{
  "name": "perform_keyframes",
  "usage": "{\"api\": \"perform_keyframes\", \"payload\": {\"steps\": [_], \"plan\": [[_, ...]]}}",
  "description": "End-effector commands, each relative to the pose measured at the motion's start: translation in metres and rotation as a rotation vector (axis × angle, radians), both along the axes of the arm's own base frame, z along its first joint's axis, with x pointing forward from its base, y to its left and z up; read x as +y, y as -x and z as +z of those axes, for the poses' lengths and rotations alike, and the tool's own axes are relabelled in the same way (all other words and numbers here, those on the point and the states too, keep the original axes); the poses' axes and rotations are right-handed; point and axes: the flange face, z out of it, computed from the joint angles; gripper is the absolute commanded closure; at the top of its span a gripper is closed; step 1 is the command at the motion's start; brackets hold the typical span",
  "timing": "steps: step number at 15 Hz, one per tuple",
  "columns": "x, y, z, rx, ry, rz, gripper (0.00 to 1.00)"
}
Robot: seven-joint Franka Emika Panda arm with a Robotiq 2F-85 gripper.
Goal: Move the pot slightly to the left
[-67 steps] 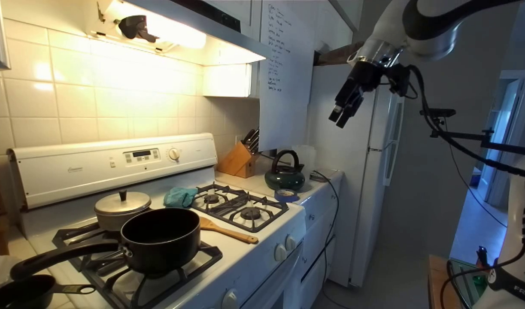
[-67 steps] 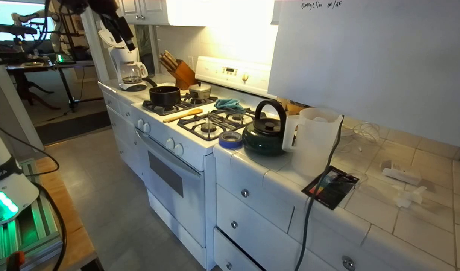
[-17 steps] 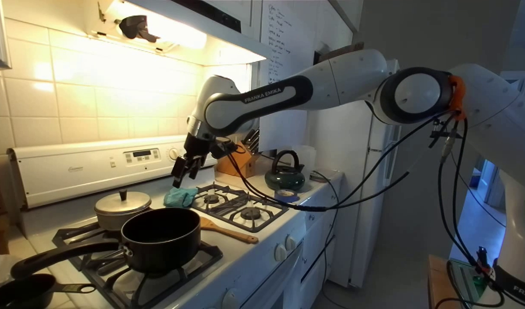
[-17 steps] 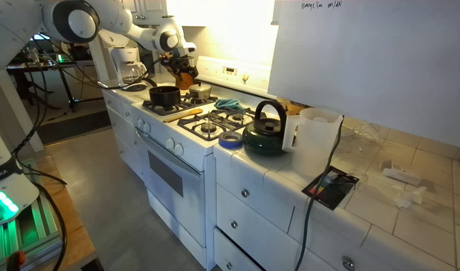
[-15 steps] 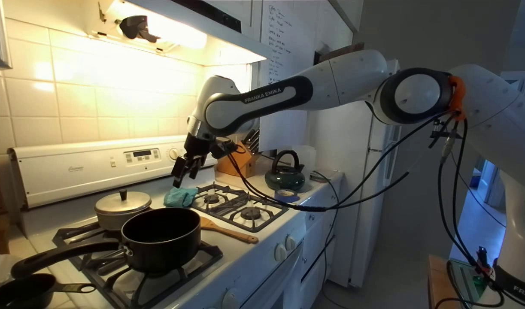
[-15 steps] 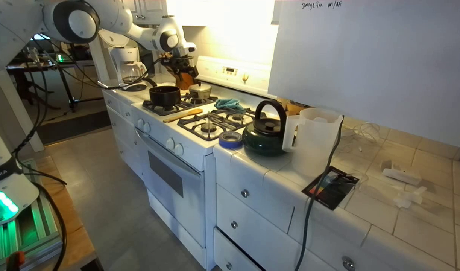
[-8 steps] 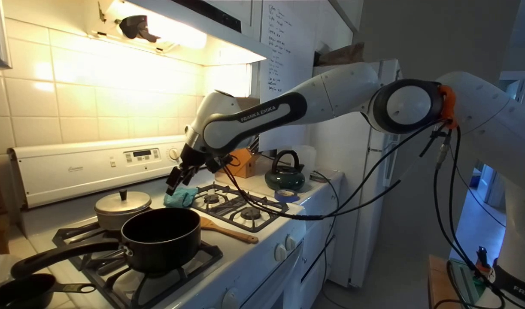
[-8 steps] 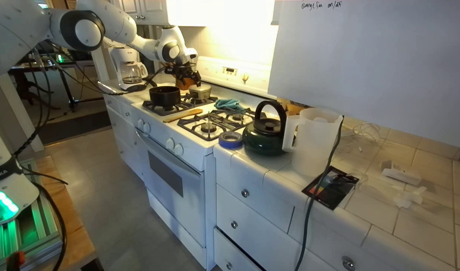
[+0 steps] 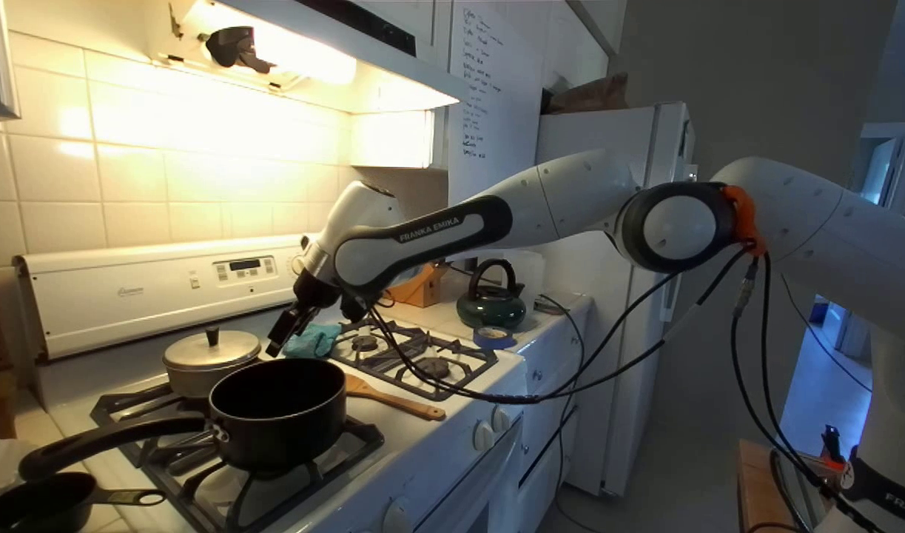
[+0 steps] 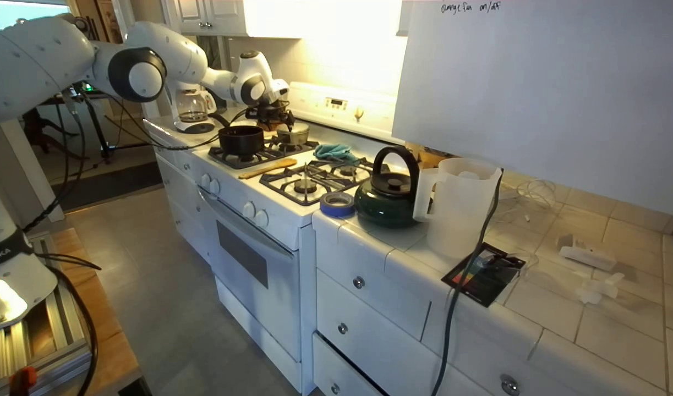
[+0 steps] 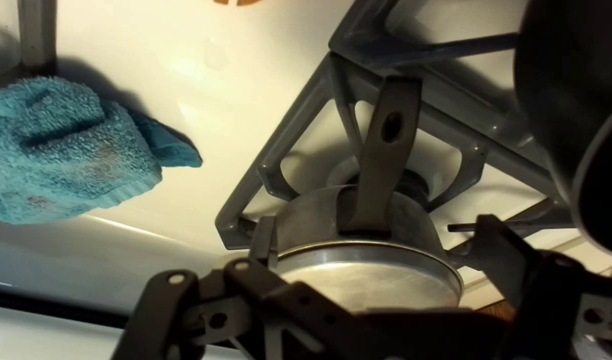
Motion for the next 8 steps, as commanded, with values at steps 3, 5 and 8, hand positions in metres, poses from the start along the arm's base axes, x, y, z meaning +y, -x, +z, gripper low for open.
{"api": "perform_keyframes", "payload": {"steps": [3, 5, 8], "plan": [[0.005, -0.009, -0.023, 0.007, -0.007, 0.05, 0.0], [0.007, -0.009, -0.032, 0.023, -0.01, 0.05, 0.0], [0.009, -0.009, -0.032, 0.028, -0.014, 0.045, 0.13]]}}
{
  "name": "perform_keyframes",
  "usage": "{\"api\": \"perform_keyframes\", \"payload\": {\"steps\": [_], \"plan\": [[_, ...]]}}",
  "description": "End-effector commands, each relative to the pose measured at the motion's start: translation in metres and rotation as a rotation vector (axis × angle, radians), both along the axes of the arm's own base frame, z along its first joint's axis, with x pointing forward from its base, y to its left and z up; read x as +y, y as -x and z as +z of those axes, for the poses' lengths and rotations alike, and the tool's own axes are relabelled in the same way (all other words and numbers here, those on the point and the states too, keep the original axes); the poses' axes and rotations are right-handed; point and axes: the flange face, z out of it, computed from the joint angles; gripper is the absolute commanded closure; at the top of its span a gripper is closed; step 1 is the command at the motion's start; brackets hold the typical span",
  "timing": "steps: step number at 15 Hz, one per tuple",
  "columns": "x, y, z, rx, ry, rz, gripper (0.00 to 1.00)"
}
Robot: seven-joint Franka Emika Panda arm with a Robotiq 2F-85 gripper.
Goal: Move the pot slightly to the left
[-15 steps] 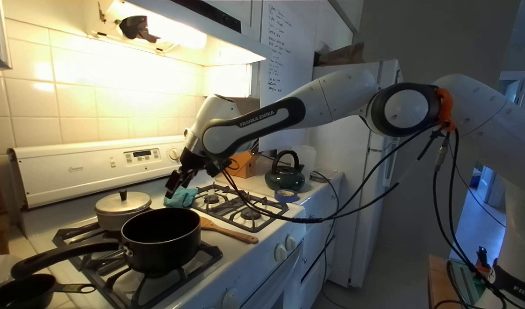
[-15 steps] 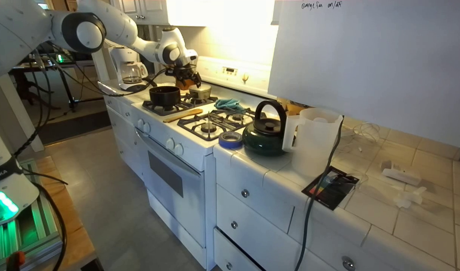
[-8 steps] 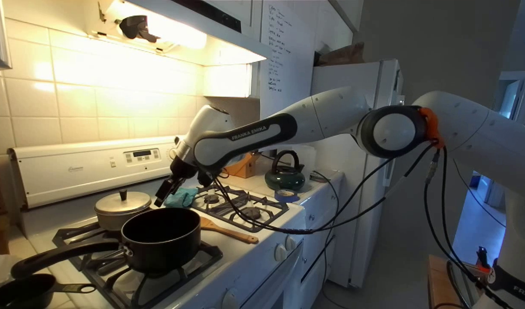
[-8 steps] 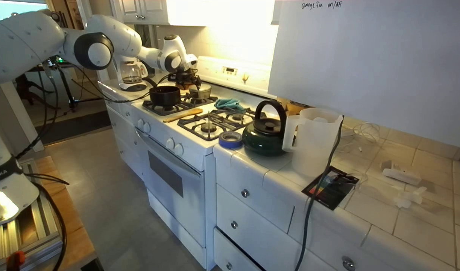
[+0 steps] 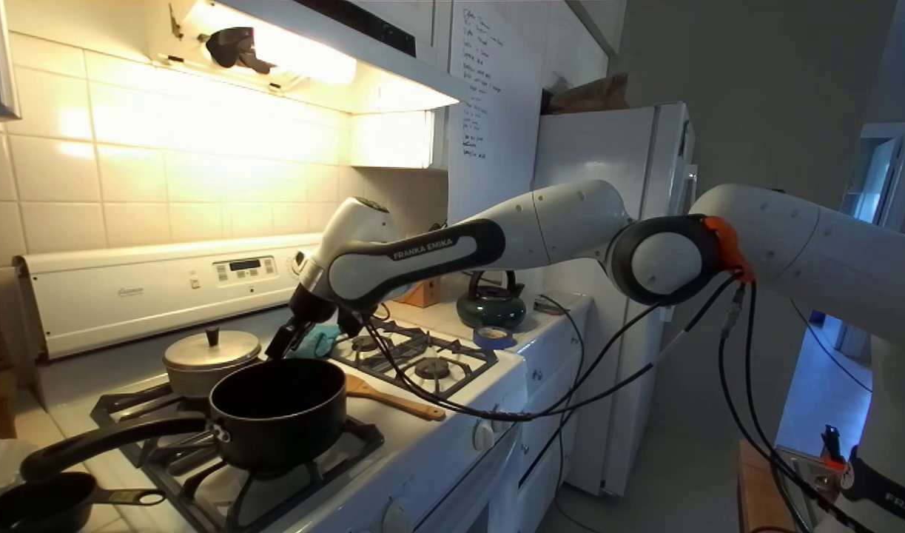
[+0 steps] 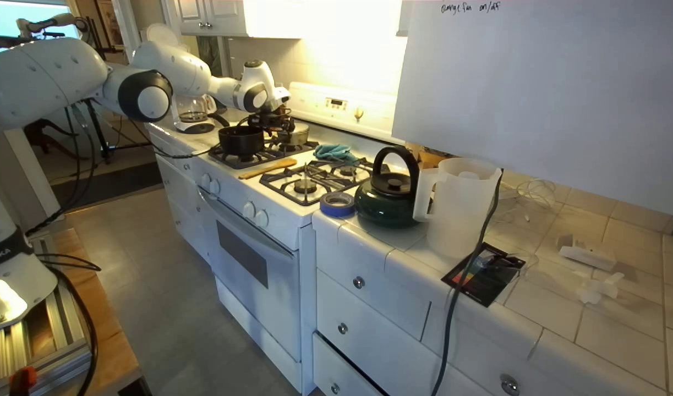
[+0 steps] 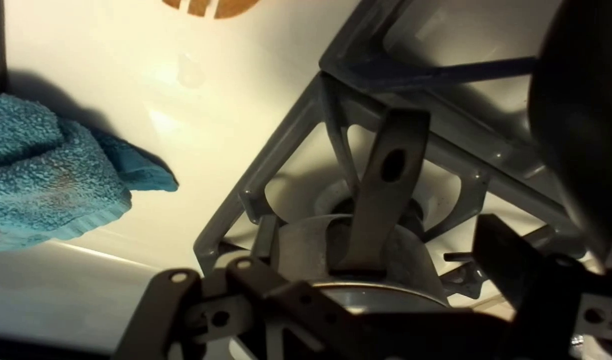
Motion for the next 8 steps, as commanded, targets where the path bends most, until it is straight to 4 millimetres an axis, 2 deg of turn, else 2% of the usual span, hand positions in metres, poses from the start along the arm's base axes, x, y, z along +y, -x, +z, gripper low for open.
{"api": "perform_keyframes", "payload": {"steps": [1, 6, 7, 8], "plan": [[0.0053, -0.0022, -0.0045, 0.002, -0.007, 0.014, 0.26], [0.0079, -0.0012, -0.0056, 0.019, -0.025, 0.003, 0.62], [0.0099, -0.0011, -0.0032, 0.015, -0.036, 0.004, 0.19], [0.0119, -0.0009, -0.0012, 0.011, -0.042, 0.007, 0.23]]}}
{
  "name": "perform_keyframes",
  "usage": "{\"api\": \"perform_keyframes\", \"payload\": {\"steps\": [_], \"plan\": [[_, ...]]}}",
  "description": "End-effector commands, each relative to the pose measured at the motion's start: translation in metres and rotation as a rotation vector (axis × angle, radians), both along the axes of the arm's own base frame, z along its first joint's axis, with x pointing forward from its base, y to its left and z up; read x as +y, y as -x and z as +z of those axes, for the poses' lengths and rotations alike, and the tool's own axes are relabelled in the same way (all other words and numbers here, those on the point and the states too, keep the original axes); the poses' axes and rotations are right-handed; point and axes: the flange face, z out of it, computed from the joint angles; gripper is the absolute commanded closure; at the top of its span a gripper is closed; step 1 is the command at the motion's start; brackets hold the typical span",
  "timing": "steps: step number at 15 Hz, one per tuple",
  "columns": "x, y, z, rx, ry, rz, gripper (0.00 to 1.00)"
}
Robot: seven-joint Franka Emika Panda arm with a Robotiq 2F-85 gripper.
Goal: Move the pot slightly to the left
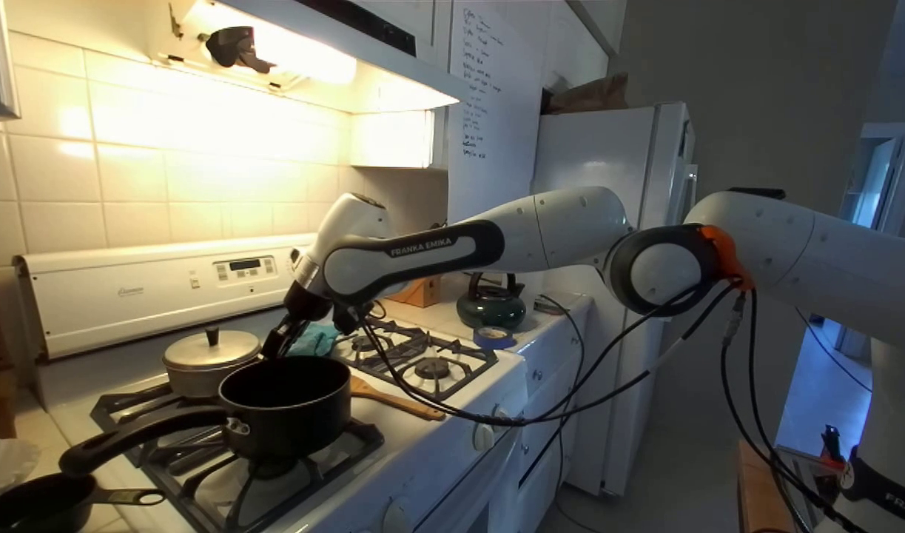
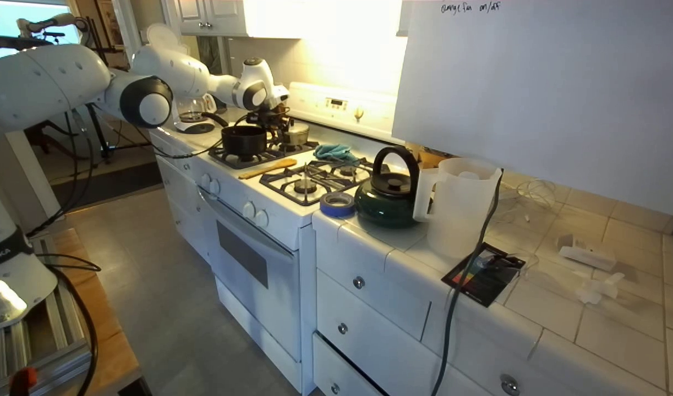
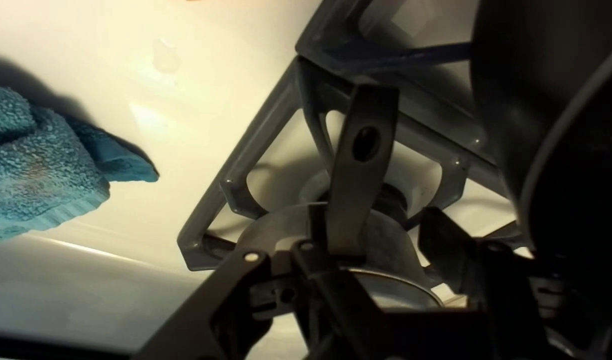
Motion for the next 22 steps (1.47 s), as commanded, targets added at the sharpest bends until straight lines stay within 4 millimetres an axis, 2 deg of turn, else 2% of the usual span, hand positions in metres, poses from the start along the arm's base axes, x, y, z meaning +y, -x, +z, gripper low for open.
{"api": "perform_keyframes", "payload": {"steps": [1, 4, 5, 9, 12, 17, 19, 21, 22], "plan": [[0.006, 0.0, -0.003, -0.003, -0.032, 0.002, 0.22], [0.014, 0.001, 0.008, -0.021, -0.044, 0.009, 0.03], [0.014, 0.001, 0.012, -0.023, -0.054, 0.009, 0.0], [0.009, -0.002, 0.017, -0.023, -0.087, -0.054, 0.0], [0.004, -0.002, 0.006, -0.008, -0.087, -0.126, 0.0], [-0.003, -0.002, -0.022, 0.029, -0.087, -0.151, 0.0], [-0.009, -0.004, -0.024, 0.027, -0.087, -0.175, 0.0], [-0.013, -0.005, -0.021, 0.022, -0.092, -0.197, 0.15], [-0.014, -0.006, -0.02, 0.022, -0.096, -0.204, 0.31]]}}
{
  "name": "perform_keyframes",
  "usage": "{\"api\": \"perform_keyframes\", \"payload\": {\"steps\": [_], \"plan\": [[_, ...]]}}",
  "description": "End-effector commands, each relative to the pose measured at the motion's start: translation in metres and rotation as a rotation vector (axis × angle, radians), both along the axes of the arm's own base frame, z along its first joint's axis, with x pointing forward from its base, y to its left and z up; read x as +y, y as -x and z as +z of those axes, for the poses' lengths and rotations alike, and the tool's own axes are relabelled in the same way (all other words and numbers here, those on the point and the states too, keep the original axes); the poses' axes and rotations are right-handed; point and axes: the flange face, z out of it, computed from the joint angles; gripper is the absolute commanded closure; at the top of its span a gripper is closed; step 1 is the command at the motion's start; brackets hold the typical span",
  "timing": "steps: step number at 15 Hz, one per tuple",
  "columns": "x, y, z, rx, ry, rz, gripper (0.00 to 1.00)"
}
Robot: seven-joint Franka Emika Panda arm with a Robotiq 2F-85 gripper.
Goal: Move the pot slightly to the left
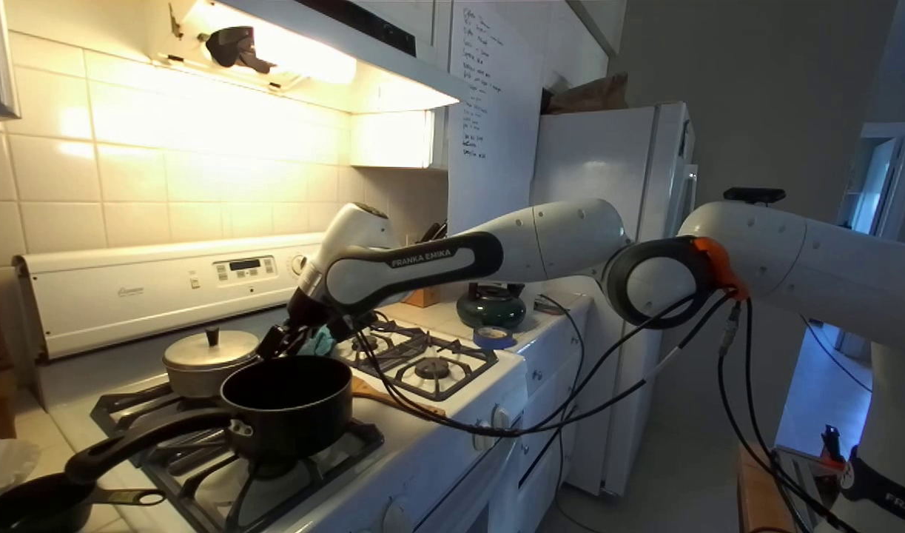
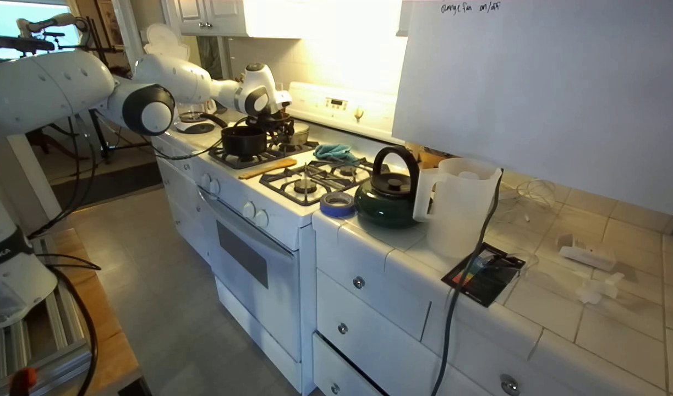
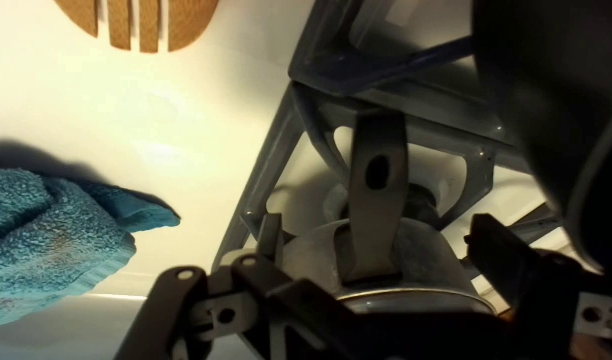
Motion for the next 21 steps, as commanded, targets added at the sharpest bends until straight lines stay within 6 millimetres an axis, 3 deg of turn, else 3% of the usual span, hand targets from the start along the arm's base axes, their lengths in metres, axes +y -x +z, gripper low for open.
{"api": "perform_keyframes", "payload": {"steps": [1, 9, 10, 12, 17, 19, 21], "plan": [[-0.005, -0.002, -0.005, -0.009, -0.005, -0.04, 0.32], [-0.001, -0.002, 0.004, -0.004, -0.033, -0.061, 0.88], [0.004, -0.001, 0.011, -0.007, -0.042, -0.05, 0.45], [0.016, 0.002, 0.021, -0.012, -0.05, -0.024, 0.49], [0.05, 0.012, 0.041, -0.001, -0.105, 0.053, 0.16], [0.048, 0.011, 0.045, -0.014, -0.107, 0.045, 0.03], [0.042, 0.009, 0.048, -0.026, -0.094, 0.011, 0.0]]}}
